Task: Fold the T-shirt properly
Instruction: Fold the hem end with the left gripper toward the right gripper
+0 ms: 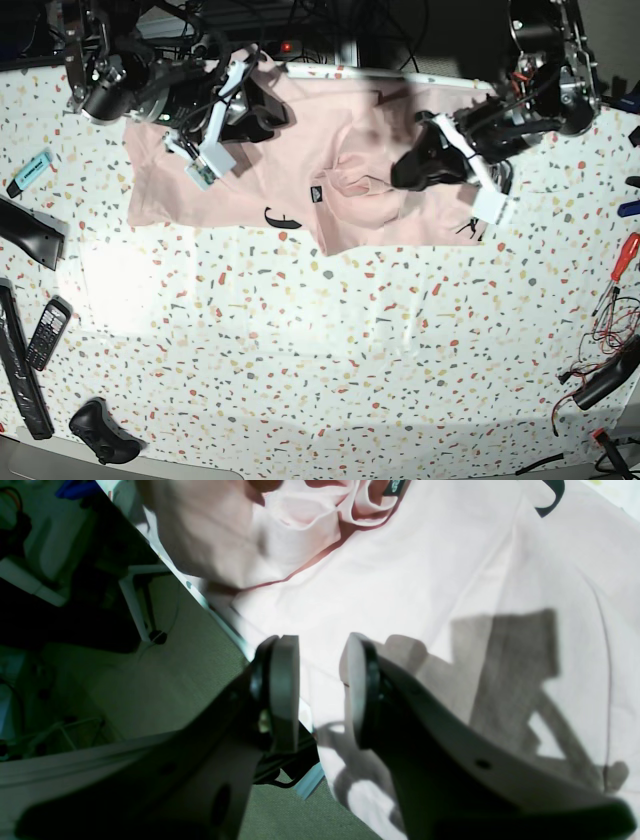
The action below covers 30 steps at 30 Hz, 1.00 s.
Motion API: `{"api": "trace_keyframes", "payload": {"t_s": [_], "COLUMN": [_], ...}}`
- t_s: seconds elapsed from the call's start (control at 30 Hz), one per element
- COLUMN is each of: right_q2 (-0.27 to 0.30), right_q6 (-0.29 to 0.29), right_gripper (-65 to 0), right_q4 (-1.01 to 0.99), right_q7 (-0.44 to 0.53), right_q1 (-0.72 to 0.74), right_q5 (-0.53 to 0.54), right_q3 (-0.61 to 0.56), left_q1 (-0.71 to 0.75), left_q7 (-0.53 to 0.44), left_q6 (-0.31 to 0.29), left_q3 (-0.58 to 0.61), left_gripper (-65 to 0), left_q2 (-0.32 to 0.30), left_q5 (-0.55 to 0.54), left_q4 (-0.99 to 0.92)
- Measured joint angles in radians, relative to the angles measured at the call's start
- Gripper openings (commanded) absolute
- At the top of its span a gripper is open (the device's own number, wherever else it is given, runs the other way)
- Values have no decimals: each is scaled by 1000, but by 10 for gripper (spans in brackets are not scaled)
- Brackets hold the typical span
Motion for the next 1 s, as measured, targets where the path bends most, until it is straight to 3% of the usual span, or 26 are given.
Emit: {"api": "trace_keyframes", "payload": {"t_s": [0.13,0.37,0.5,0.67,0.83,1.0], "right_q2": [0,0,0,0,0,0], "right_q6": [0,0,0,0,0,0], "right_gripper": [-486,-486,-486,-486,-486,-486], "right_q4": [0,0,0,0,0,0], "right_q7": [0,0,0,0,0,0], "right_q1": [0,0,0,0,0,0], "right_q5": [0,0,0,0,0,0], "right_q3": [0,0,0,0,0,0], "left_q1": [0,-1,-10,-74,-75,-39], "left_q7": [0,-16,-27,-45,-113,-215], "left_q6": [0,0,-1,-19,-20,-19], "left_q3": [122,279,259,114,-6,50], "left_gripper": [-555,-503,-497,-497,-497,-497], "left_q2": [0,0,0,0,0,0], "left_q5": [0,69,14,-31,154,359], "left_q4": [0,0,0,1,1,1]}}
